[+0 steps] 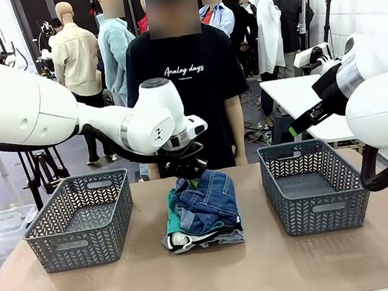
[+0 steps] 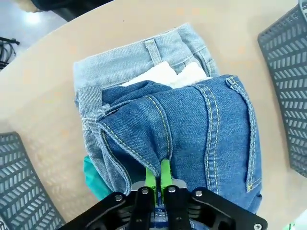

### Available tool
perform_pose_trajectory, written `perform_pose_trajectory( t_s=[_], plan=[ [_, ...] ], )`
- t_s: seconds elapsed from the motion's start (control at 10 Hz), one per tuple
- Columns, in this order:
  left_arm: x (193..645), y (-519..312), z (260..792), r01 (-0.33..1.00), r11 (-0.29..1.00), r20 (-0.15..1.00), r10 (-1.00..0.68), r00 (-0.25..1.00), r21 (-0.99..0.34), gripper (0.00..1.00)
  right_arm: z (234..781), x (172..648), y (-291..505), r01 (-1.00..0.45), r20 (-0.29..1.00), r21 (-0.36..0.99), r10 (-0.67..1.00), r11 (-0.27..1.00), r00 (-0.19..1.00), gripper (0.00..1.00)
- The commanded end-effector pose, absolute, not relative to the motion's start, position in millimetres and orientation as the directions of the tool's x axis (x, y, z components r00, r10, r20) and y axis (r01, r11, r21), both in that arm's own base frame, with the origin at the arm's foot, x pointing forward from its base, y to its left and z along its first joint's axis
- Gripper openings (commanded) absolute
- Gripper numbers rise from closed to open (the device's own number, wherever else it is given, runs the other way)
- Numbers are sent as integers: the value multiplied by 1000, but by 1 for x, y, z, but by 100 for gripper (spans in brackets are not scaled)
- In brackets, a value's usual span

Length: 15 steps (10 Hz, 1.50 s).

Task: Sort the tops and bottoms.
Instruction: Lift clothes from the center of the table with your left hand.

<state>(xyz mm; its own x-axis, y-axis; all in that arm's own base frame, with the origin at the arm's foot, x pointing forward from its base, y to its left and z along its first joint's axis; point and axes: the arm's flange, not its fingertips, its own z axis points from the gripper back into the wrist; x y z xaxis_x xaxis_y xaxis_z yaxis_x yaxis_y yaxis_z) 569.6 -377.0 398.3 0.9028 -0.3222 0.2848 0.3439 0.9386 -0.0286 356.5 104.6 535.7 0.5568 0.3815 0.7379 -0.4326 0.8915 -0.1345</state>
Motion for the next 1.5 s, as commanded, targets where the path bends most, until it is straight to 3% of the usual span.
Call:
perform_pose_trajectory(
  t_s=[0.0, 0.4, 0.9, 1.1, 1.4],
  plan=[
    [568, -377, 399, 307, 951, 306, -286, 908, -23, 0, 535, 358, 104, -431, 742, -143, 385, 891, 549, 100],
    [570, -377, 399, 343, 939, 287, -321, 902, -28, 0, 535, 358, 104, -431, 742, -143, 385, 891, 549, 100],
    [516, -433, 577, 328, 923, 508, -384, 771, 200, 0, 535, 358, 104, -431, 742, -143, 385, 891, 549, 100],
    [497, -452, 608, 344, 910, 440, -413, 797, 231, 0, 535, 358, 104, -431, 742, -143, 385, 891, 549, 100],
    [473, -473, 657, 397, 880, 473, -475, 742, 260, 0, 535, 358, 104, -431, 742, -143, 385, 891, 549, 100]
  ],
)
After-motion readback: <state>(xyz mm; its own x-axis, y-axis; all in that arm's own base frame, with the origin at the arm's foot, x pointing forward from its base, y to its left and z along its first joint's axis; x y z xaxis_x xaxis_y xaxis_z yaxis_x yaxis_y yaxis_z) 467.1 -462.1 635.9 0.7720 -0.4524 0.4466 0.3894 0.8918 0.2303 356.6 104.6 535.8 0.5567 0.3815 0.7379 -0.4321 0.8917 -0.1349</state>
